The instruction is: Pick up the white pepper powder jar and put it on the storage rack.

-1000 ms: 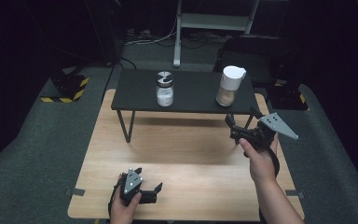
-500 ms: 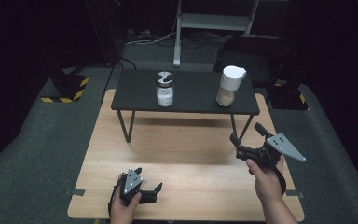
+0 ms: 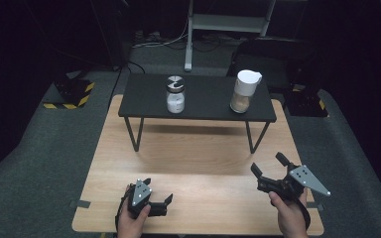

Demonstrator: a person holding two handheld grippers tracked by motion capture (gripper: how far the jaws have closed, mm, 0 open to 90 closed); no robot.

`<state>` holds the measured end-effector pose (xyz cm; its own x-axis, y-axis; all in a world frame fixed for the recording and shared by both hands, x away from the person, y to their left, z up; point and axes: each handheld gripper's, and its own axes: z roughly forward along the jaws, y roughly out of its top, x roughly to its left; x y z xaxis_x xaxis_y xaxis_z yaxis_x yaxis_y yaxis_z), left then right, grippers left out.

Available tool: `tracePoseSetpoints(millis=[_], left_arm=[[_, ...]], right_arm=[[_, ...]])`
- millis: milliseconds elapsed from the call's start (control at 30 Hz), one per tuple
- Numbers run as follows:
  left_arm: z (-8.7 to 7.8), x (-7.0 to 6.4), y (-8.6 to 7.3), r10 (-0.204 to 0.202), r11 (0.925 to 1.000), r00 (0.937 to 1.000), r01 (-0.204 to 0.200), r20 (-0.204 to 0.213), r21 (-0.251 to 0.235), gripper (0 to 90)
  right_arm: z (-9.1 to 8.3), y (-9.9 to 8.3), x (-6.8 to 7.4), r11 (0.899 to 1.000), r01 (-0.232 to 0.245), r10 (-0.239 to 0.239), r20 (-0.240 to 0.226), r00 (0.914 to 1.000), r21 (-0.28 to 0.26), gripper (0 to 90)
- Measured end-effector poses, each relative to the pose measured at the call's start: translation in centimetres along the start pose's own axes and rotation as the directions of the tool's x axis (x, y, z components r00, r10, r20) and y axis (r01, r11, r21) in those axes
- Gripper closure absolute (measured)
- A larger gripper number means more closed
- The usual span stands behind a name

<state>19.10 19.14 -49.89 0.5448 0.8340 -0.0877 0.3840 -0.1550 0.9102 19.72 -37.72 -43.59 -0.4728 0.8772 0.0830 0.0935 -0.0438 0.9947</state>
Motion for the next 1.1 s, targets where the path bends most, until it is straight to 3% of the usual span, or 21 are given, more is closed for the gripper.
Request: tracePoseSetpoints(millis=[567,1067,1100], left_arm=[[0.0,-0.1,0.0,0.004,1.0000,1.0000,-0.004,-0.006,0.001,0.5],[0.1,-0.2,0.1,0.005,1.0000,1.0000,-0.005,-0.007,0.006,0.5],[0.1,-0.2,0.1,0.005,1.0000,1.0000,-0.005,-0.006,0.007,0.5]], right_arm=[[-2.0,-3.7,-0.2,0.995,-0.024,0.020,0.039,0.9990,0.097,0.4],[-2.9,-5.3,-0.5,0.977,-0.003,-0.014,0.078,0.9969,0.214,0.4],[-2.9,-5.3,-0.5,0.972,0.005,-0.026,0.086,0.9960,0.236,0.4]])
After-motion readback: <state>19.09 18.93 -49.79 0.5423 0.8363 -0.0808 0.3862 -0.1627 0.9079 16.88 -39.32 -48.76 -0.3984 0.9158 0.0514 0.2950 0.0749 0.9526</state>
